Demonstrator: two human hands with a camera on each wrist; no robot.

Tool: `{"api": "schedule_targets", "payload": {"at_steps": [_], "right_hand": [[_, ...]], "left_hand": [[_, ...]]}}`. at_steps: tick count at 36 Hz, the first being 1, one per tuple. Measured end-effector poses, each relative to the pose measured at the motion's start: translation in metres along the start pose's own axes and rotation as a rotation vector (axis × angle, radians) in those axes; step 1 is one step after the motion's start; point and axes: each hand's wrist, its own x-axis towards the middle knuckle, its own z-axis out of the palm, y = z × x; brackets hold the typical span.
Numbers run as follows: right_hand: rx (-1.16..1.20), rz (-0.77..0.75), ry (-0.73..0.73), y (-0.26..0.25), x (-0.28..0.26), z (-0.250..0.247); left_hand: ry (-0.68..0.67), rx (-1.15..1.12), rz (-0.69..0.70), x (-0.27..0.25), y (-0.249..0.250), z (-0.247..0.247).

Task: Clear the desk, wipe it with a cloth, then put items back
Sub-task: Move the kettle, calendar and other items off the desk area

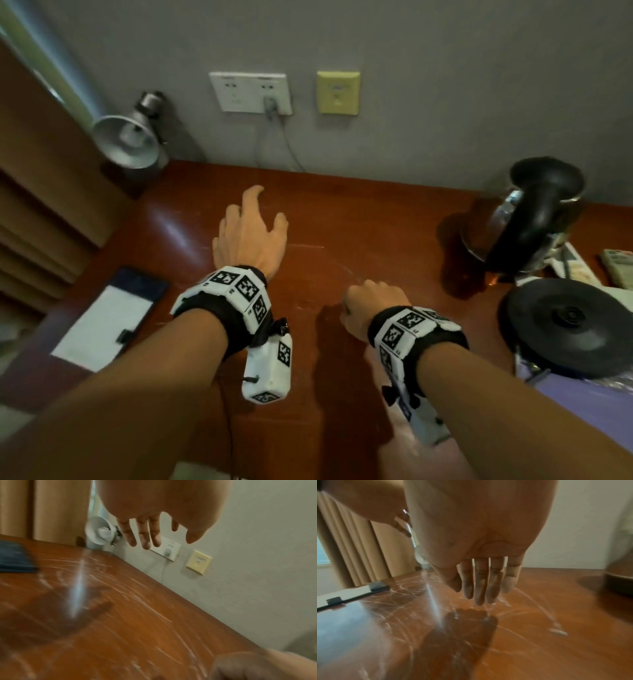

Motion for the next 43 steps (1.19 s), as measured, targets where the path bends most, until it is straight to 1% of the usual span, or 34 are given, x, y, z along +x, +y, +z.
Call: {"api": "schedule_targets", "payload": {"at_steps": [3, 9, 12, 17, 21, 23, 25, 27, 30, 33, 37, 40, 41, 43], "right_hand": [[-0.024, -0.054, 0.003, -0.046, 0.021, -0.006], [-0.005, -0.136, 0.027, -0.147, 0.061, -0.015], [0.035, -0.188, 0.055, -0.196, 0.081, -0.012], [0.059, -0.273, 0.056, -0.27, 0.107, 0.004], [0.088, -0.29, -0.007, -0.303, 0.116, 0.019], [0.121, -0.296, -0.047, -0.314, 0.12, 0.024], [0.146, -0.305, -0.089, -0.322, 0.125, 0.026], [0.177, -0.308, -0.121, -0.326, 0.129, 0.026], [0.224, -0.274, -0.142, -0.329, 0.134, 0.026], [0.234, -0.233, -0.173, -0.325, 0.137, 0.024], [0.25, -0.169, -0.166, -0.317, 0.14, 0.023], [0.26, -0.136, -0.133, -0.309, 0.141, 0.023], [0.254, -0.134, -0.118, -0.305, 0.14, 0.022], [0.241, -0.122, -0.08, -0.294, 0.138, 0.021]], "left_hand": [[0.017, 0.036, -0.083, 0.009, -0.051, -0.028], [0.004, 0.121, -0.14, 0.031, -0.147, -0.077], [-0.034, 0.156, -0.183, 0.042, -0.196, -0.093], [-0.157, 0.207, -0.27, 0.052, -0.275, -0.103], [-0.313, 0.246, -0.363, 0.055, -0.307, -0.096], [-0.393, 0.271, -0.394, 0.056, -0.32, -0.091], [-0.446, 0.288, -0.411, 0.057, -0.329, -0.087], [-0.461, 0.311, -0.429, 0.059, -0.333, -0.084], [-0.475, 0.318, -0.465, 0.065, -0.338, -0.082], [-0.516, 0.288, -0.541, 0.07, -0.339, -0.078], [-0.481, 0.253, -0.626, 0.074, -0.331, -0.071], [-0.441, 0.139, -0.677, 0.074, -0.316, -0.067], [-0.434, 0.107, -0.668, 0.074, -0.31, -0.067], [-0.435, 0.086, -0.606, 0.074, -0.296, -0.067]]}}
